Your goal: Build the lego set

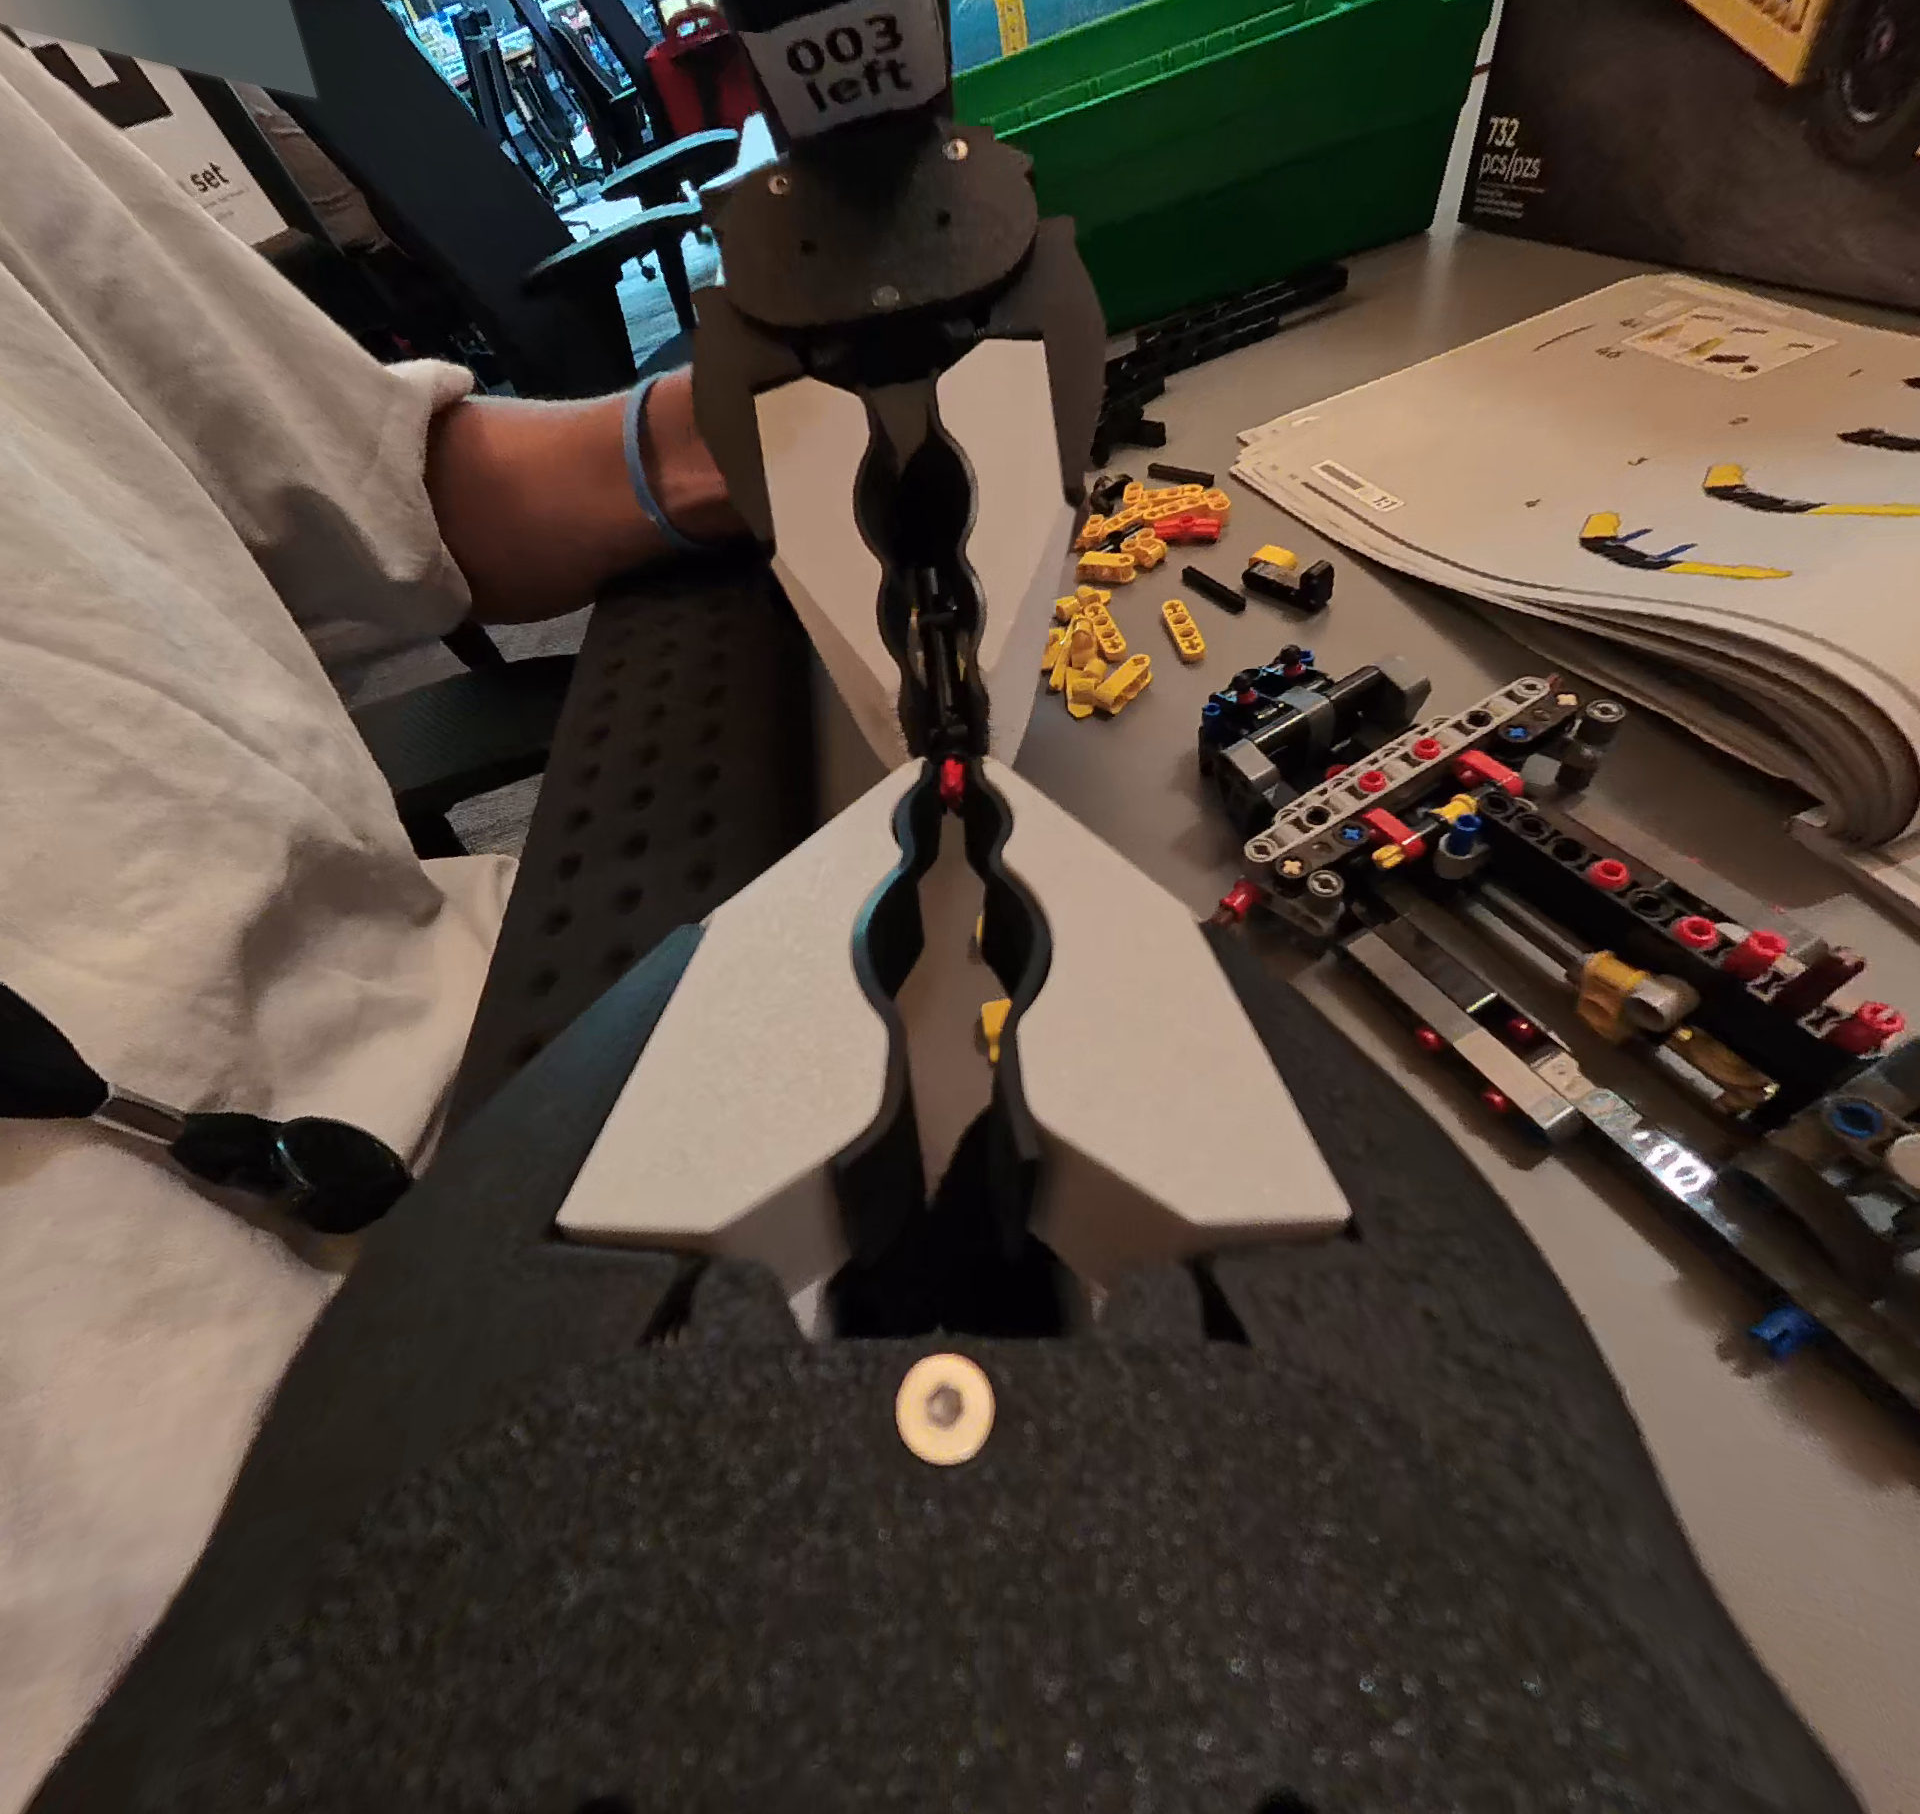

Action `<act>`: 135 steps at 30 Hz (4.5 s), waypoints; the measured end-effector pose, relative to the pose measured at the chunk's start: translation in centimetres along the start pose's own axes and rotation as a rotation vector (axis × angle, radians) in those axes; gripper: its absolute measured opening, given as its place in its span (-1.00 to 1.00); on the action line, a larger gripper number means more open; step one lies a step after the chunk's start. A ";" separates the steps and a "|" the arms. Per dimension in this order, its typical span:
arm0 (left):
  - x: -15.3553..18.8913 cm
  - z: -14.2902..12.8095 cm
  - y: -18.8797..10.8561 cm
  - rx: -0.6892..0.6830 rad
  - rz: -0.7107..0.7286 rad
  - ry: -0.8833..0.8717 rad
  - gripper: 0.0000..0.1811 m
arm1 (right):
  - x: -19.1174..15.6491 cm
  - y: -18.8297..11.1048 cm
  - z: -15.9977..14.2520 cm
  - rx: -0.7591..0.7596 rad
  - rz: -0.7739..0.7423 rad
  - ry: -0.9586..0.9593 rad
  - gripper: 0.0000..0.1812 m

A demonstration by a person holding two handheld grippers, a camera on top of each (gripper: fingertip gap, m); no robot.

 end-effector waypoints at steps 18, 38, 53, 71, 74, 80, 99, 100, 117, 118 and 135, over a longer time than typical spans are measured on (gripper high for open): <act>-0.7 0.8 -0.5 0.048 0.023 -0.016 -0.92 | 0.7 -0.2 0.9 0.071 -0.034 0.055 -0.98; -0.3 0.4 -0.3 0.022 0.015 0.003 -0.93 | 0.4 -0.2 0.6 0.052 -0.012 0.051 -0.97; -0.4 -0.1 0.1 -0.003 0.029 0.004 -0.93 | 0.6 -0.2 -0.1 0.004 -0.029 0.018 -0.97; -0.6 1.8 -0.3 0.102 0.065 0.032 -0.86 | 0.5 -0.9 1.9 0.144 0.001 0.057 -0.97; -1.0 2.0 -1.0 0.112 0.067 0.009 -0.82 | 1.1 -1.7 2.5 0.174 -0.017 0.117 -0.97; -1.3 2.9 -2.2 0.161 0.072 -0.004 -0.96 | 1.7 -2.6 2.9 0.205 -0.029 0.185 -0.97; -1.8 5.8 -1.0 0.430 0.009 -0.222 -0.99 | 1.4 -2.0 5.1 0.381 0.022 0.291 -0.99; -1.8 5.6 -0.9 0.418 0.010 -0.222 -0.98 | 1.5 -2.2 5.2 0.387 0.025 0.298 -0.99; -2.0 6.7 -0.5 0.494 0.086 -0.141 -1.00 | 2.0 -1.2 6.3 0.535 0.040 0.509 -0.81; -1.9 6.7 -0.3 0.498 0.076 -0.145 -1.00 | 2.0 -1.0 6.2 0.528 0.048 0.526 -0.81; -1.7 6.6 0.7 0.490 0.090 -0.125 -1.00 | 1.9 -1.6 6.2 0.529 0.054 0.517 -0.93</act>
Point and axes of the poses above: each gripper's, where its closed fingertips meet, y out along the fingers, z out of its top, x = y × z across the jaws, the point moved 2 cm from there along -y, back along the fingers, and after that the axes turned 13 degrees about x, right-handed, at the moved point
